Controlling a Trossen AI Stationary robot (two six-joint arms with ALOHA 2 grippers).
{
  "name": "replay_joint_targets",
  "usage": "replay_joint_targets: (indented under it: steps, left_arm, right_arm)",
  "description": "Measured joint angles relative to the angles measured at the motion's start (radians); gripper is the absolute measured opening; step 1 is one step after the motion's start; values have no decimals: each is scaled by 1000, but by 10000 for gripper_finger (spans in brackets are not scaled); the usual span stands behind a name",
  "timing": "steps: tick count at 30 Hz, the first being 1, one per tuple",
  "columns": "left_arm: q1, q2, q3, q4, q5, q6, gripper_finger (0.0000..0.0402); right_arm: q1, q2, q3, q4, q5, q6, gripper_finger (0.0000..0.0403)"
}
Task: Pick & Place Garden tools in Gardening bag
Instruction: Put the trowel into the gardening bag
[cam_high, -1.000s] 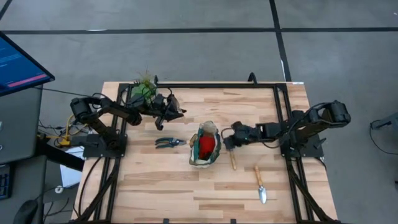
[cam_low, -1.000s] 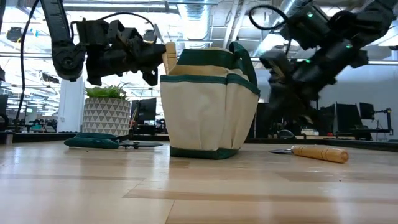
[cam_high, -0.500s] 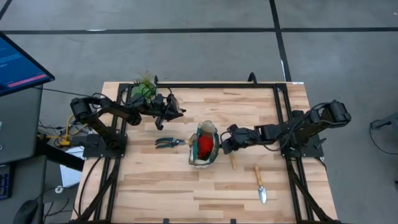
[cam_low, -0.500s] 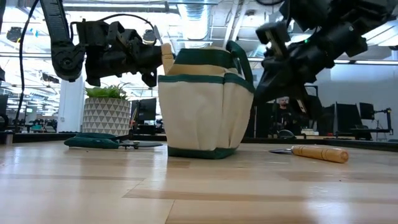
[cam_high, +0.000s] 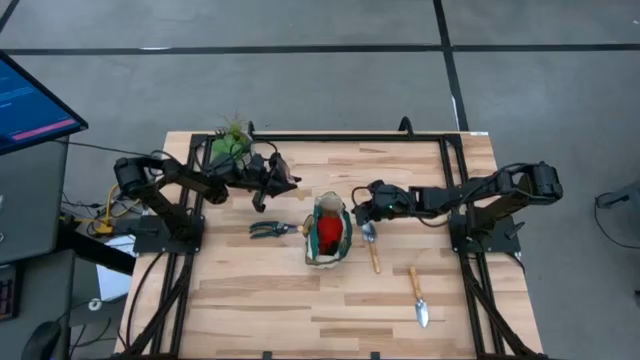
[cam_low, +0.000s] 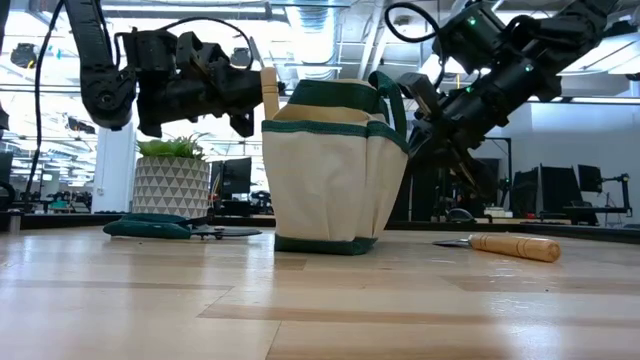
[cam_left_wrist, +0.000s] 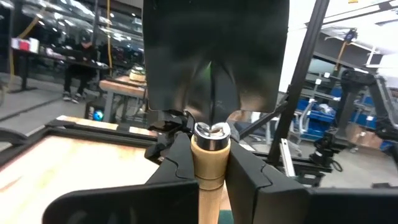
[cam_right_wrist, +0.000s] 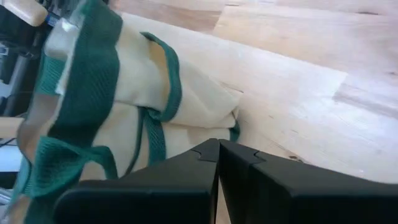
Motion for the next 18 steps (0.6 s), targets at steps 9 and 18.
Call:
replay_joint_targets:
  steps: [9,18]
  left_arm:
    - [-6,59,27,50,-35,73,17]
    - [-9,198,75,87,-25,44,17]
  right_arm:
    - [11,0,0,33,-40,34,0]
    - [10,0,0,40,-40,61,0]
